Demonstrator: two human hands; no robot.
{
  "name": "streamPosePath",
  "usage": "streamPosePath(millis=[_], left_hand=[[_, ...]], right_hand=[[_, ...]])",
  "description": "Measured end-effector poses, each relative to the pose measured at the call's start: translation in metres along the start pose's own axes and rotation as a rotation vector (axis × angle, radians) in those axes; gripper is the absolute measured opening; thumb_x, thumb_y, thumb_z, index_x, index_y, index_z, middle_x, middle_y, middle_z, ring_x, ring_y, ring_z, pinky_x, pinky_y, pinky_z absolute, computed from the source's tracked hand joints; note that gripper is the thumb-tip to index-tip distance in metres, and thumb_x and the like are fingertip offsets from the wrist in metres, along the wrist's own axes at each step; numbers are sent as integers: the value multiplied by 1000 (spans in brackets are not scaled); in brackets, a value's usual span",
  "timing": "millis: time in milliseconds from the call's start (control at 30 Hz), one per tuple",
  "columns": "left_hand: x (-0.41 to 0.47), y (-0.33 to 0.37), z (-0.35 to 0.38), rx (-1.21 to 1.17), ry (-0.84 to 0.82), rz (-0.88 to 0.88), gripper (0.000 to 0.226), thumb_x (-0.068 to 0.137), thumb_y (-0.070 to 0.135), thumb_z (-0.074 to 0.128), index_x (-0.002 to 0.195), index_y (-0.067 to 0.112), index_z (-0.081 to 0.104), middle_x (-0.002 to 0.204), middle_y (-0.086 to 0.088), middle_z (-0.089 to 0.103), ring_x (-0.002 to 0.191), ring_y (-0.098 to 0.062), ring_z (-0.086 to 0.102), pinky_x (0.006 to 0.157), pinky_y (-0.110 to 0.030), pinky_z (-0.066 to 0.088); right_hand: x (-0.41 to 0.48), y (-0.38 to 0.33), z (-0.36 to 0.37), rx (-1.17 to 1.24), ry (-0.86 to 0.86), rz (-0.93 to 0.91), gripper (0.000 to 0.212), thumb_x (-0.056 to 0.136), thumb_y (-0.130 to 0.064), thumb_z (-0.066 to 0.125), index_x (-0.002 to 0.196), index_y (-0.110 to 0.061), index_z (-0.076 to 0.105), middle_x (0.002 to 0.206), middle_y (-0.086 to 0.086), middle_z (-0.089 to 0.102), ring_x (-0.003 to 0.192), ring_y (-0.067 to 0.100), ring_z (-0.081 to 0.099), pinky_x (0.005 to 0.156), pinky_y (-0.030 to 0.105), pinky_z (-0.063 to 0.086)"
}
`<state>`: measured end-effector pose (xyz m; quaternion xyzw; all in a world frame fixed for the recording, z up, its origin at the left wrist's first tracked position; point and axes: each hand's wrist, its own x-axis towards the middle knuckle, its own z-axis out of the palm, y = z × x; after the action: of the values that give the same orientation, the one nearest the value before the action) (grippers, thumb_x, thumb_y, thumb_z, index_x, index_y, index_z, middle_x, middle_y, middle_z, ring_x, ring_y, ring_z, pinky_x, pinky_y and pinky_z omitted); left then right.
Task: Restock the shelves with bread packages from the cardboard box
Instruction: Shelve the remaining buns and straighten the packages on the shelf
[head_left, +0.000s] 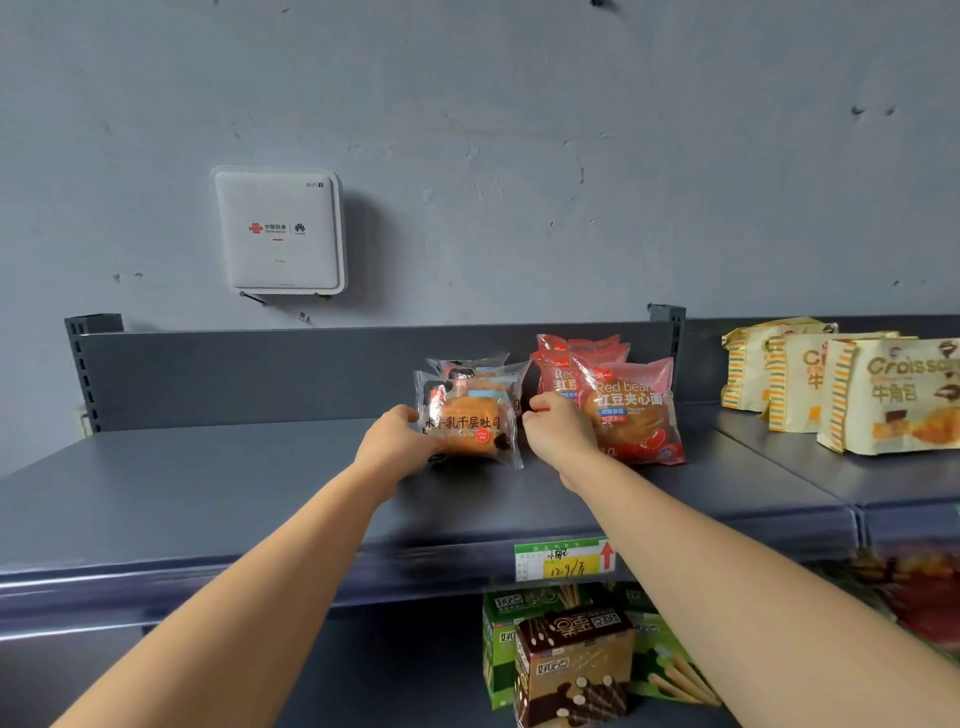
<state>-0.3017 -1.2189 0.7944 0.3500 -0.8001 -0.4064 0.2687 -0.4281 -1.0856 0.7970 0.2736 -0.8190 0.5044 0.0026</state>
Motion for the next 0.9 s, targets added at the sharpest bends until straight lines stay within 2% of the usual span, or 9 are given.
streamPosePath(millis=[100, 233, 400, 500, 567, 667, 900], left_hand=[[-16, 2, 1, 65, 10, 48, 60, 84, 33, 69, 136, 14, 45, 128, -7, 57, 103, -21, 57, 83, -31, 47], [-46, 9, 2, 177, 42, 132, 45, 88, 26, 65, 129, 14, 54, 125, -6, 60, 108, -23, 58, 87, -31, 46], [-98, 28, 12, 316, 121, 281, 34, 89, 23, 60, 122, 16, 60, 119, -5, 64, 109, -25, 57, 89, -34, 49], [-135, 36, 29, 401, 154, 392, 28, 88, 19, 58, 115, 13, 63, 115, -7, 65, 106, -27, 57, 87, -38, 50], [-160, 37, 43, 441, 157, 449, 31, 89, 21, 58, 119, 15, 62, 120, -6, 64, 112, -26, 55, 89, -39, 49], [-198, 38, 64, 505, 137, 487, 34, 90, 22, 60, 123, 15, 60, 122, -4, 62, 116, -24, 52, 91, -39, 49], [-266, 30, 105, 729, 10, 496, 26, 90, 20, 55, 114, 14, 63, 110, -5, 62, 107, -26, 51, 82, -39, 51]], right_hand=[[-16, 4, -11, -61, 12, -28, 37, 95, -22, 50, 132, -17, 54, 134, 2, 56, 114, 23, 55, 82, 28, 45], [-40, 10, -31, -116, 13, -79, 34, 93, -25, 55, 126, -17, 59, 128, -1, 61, 115, 20, 56, 94, 34, 49], [-80, 21, -72, -191, 35, -146, 29, 93, -27, 56, 120, -21, 61, 118, -3, 65, 102, 17, 61, 83, 32, 51], [-110, 37, -103, -269, 59, -191, 28, 93, -28, 56, 121, -21, 61, 116, -2, 66, 103, 18, 60, 85, 34, 52], [-130, 52, -122, -306, 60, -177, 29, 94, -29, 56, 122, -22, 60, 119, -2, 65, 106, 19, 60, 88, 35, 51], [-161, 77, -150, -382, 49, -136, 31, 94, -30, 57, 123, -22, 60, 122, -1, 64, 110, 21, 59, 89, 35, 51], [-219, 126, -201, -558, 32, -67, 31, 93, -29, 55, 124, -23, 60, 125, -1, 62, 113, 23, 57, 81, 31, 48]])
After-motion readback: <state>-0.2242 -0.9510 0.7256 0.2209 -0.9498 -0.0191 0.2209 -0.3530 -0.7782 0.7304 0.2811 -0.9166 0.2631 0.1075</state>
